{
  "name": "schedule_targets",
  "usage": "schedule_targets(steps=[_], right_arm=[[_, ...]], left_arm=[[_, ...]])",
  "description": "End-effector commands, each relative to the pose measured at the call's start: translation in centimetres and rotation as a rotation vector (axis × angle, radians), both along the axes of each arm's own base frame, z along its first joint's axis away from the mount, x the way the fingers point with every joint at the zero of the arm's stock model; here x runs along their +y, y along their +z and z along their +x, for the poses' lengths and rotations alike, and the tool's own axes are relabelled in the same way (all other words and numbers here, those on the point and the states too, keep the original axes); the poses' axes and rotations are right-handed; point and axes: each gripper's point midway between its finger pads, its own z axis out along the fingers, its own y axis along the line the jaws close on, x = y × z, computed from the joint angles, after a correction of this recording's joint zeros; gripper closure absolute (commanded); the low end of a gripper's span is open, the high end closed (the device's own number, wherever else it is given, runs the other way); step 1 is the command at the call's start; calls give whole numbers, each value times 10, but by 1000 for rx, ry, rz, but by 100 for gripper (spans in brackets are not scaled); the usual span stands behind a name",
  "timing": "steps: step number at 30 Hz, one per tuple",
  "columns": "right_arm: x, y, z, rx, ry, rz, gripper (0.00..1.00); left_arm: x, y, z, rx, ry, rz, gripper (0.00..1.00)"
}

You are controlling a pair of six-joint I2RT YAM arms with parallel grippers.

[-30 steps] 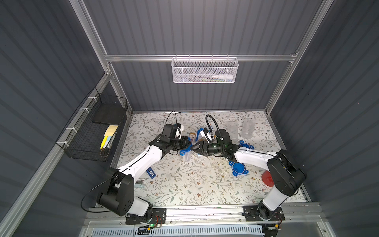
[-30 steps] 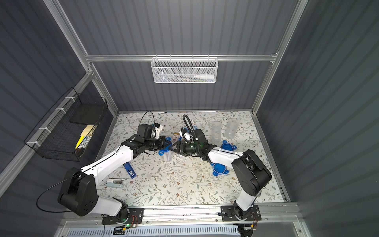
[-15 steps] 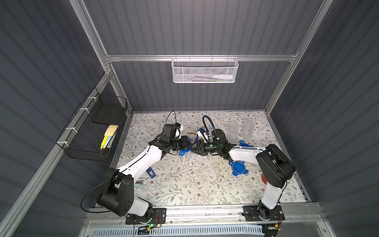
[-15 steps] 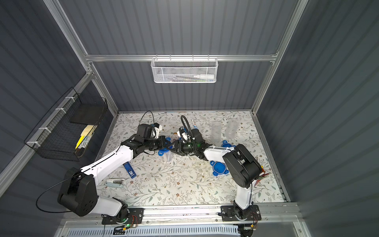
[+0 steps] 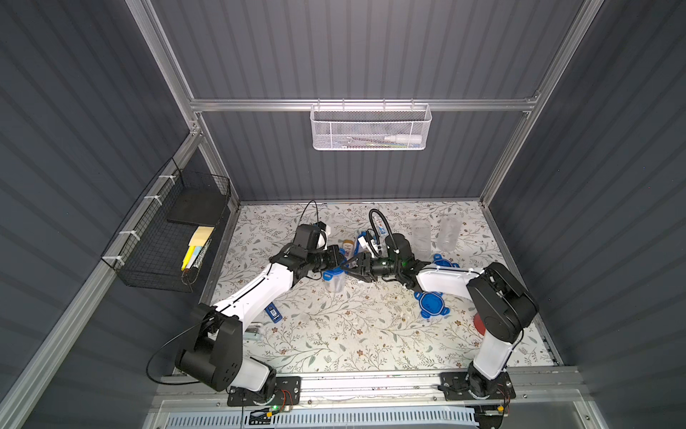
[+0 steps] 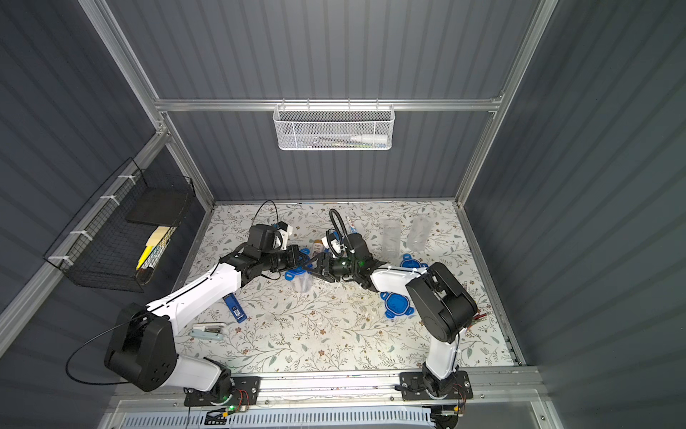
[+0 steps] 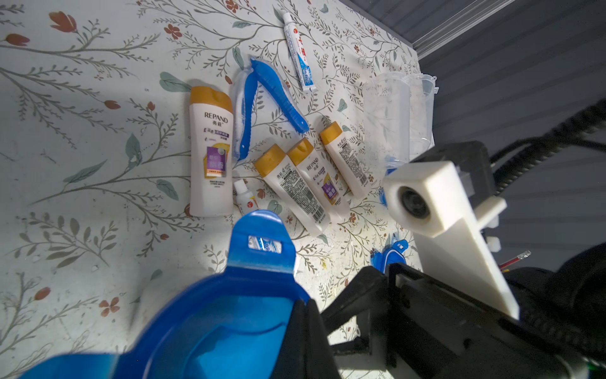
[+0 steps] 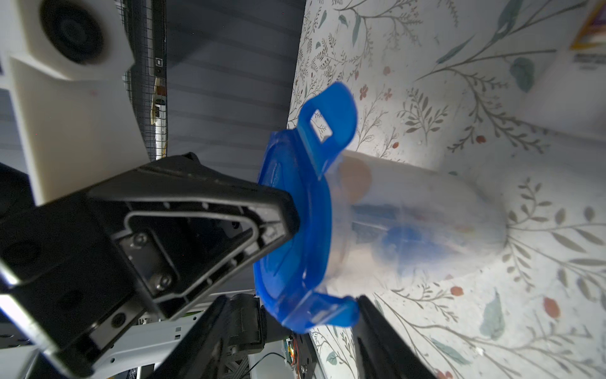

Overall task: Take out toiletry kits
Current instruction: Unfasten the latch on the container.

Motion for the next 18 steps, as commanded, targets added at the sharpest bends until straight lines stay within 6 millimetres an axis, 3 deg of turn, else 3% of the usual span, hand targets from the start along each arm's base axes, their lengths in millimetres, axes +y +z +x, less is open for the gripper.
schedule_targets(steps=[1,12,18], right_arm=[[-1,68,-5,-192,28,117,39],[-12,85,-7,-238,7,110,38],[-16,80,-7,-247,-6,66,38]], left_arm=[[51,-104,-63,383,65,263,100],[54,-105,-67,388,71,262,100],[52,-98,-65,376,71,251,100]])
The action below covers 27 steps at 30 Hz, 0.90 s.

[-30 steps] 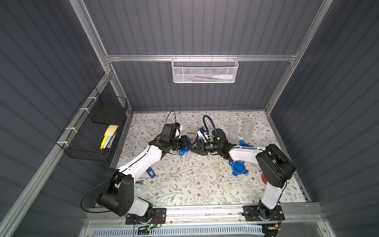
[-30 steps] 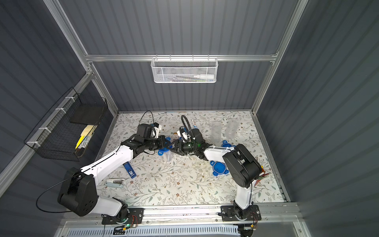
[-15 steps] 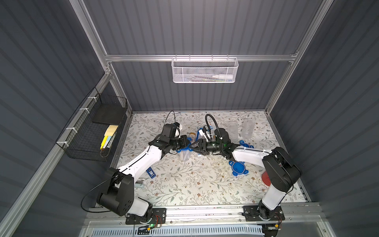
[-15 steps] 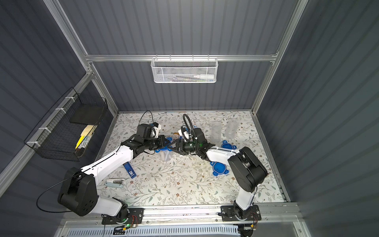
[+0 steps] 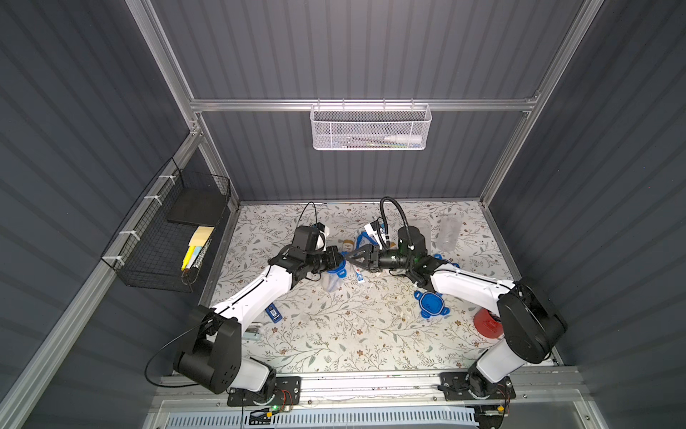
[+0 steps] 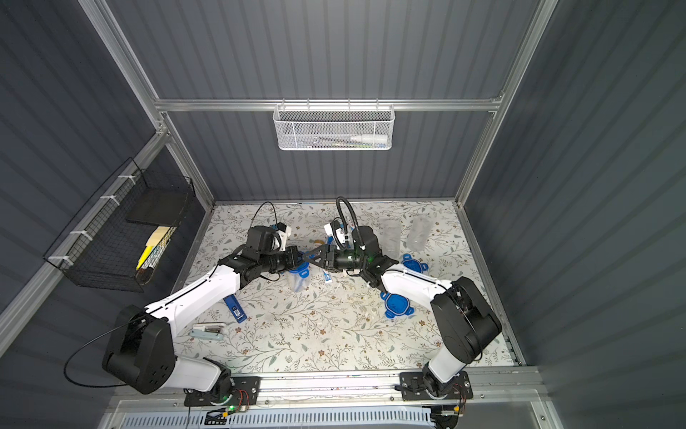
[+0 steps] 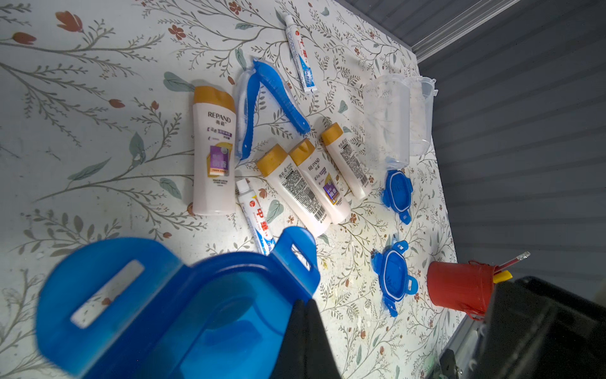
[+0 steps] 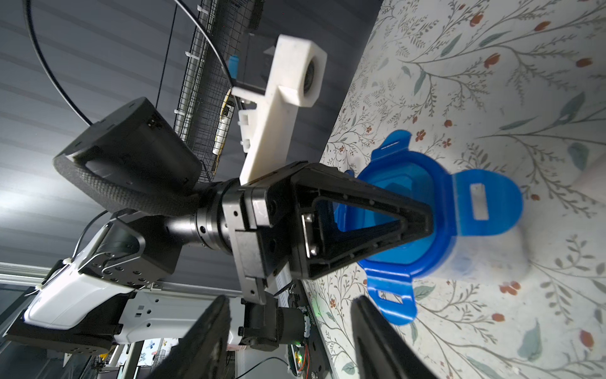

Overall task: Take out toiletry kits
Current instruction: Unfasten the latch on the container, then adjust the container at the center of the board.

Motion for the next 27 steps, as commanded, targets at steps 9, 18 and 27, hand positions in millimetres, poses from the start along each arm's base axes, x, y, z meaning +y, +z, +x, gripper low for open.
schedule_targets(steps=[9,18,27], right_arm=[[-3,-1,3,-20,-10,-29,38],[-4,-13,11,-5,-35,-85,38],[3,-29,31,-7,-46,-196,55]], left_arm=[[40,-42,-44,282,49,213,100],[24,25,-19,148,41,127,100],[26,61,-23,79,39,101,100]])
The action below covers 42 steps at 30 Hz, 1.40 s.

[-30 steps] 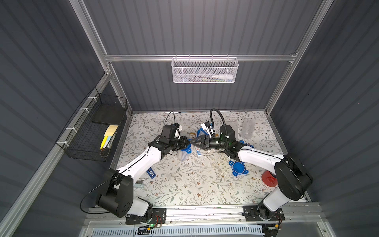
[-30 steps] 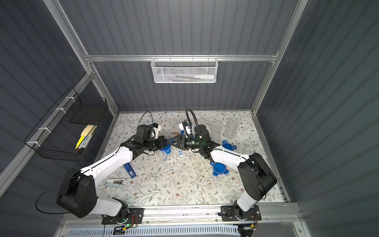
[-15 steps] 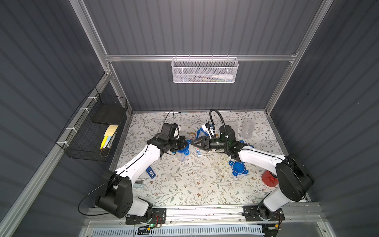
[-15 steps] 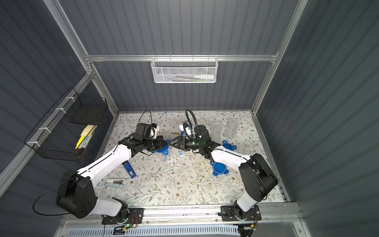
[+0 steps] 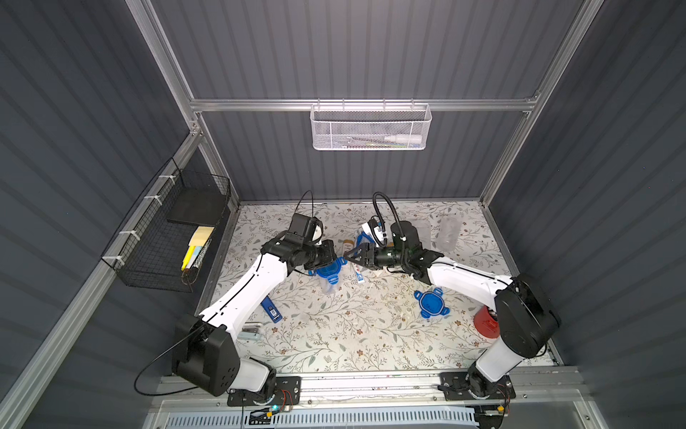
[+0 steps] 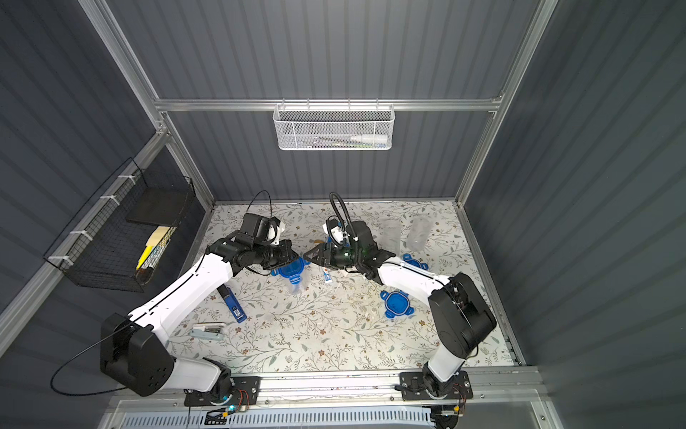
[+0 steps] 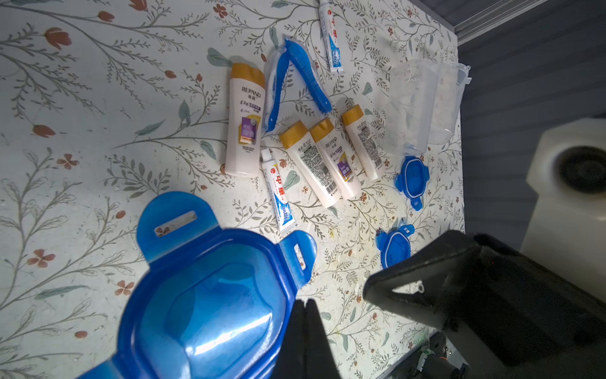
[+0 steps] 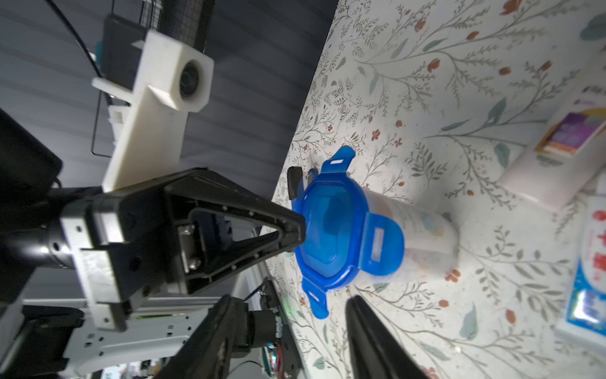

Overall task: Take out toiletry kits
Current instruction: Adjust the container at the center of the board, then open the lid of the container.

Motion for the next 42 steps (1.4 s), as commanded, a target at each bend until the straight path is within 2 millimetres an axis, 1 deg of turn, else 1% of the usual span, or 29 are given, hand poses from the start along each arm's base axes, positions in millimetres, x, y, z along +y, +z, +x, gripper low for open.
schedule_targets(steps=[1,3,4,5,7,9,11,13,17,22,26,30,42], right_arm=[[1,-9,10,-11,-1,-57,62],[3,-11,15,-11,5,-67,71],[5,-12,17,-14,8,-74,77],[5,-13,19,-17,10,-82,81],[6,-16,22,-13,17,-103,81],[7,-20,25,-3,23,-122,72],[8,-24,28,4,25,-134,61],[9,-28,30,9,27,-139,54],[8,-37,34,16,20,-163,50],[9,-52,35,39,25,-185,49],[12,-59,34,67,38,-168,50],[15,-54,32,75,47,-138,53],[20,-38,25,90,66,-45,66]], left_arm=[[11,21,-7,-35,8,19,100],[17,25,-9,-49,18,36,98],[19,26,-11,-55,20,44,97],[22,29,-12,-62,24,48,95],[27,31,-14,-69,30,55,91],[31,32,-15,-73,36,59,85],[35,30,-15,-68,43,62,79],[37,27,-16,-62,45,63,75],[41,20,-16,-44,49,56,75],[46,15,-17,-33,56,46,75],[48,11,-16,-27,57,41,75],[47,7,-16,-19,53,38,77],[45,-1,-15,-2,51,29,79]])
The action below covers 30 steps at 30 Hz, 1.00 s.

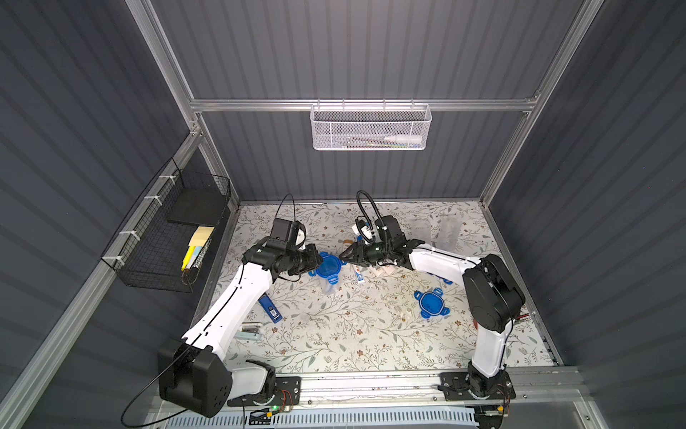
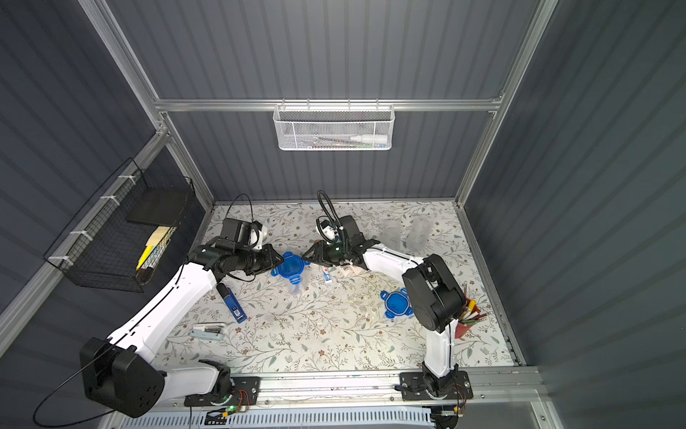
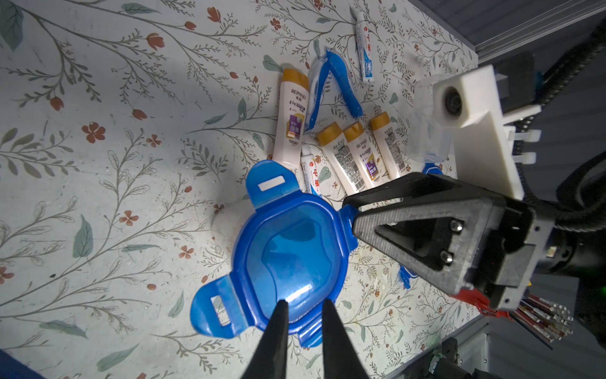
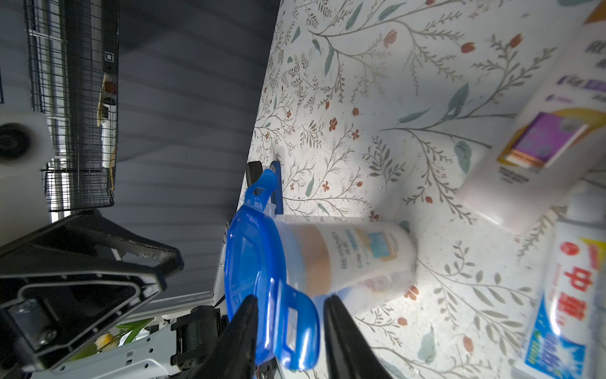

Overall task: Take out toiletry kits
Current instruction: Open the lid of the container.

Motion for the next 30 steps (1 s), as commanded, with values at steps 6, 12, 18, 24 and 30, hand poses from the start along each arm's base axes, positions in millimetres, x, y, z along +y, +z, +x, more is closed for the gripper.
schedule_targets(steps=[6,12,18,24,30], right_arm=[[-1,15,-7,-6,13,59,77],[-2,19,-8,-13,12,64,84],[-3,32,-11,-34,16,77,89],[-6,46,-16,-60,21,87,91],[-5,59,-23,-82,38,100,91]], left_arm=[[0,-2,-3,-2,-17,-7,79],[1,-2,-4,-3,-14,-10,80],[1,-2,-4,-2,-11,-9,79],[2,-1,-4,-4,-6,-9,79],[2,0,-4,-4,-5,-8,79]])
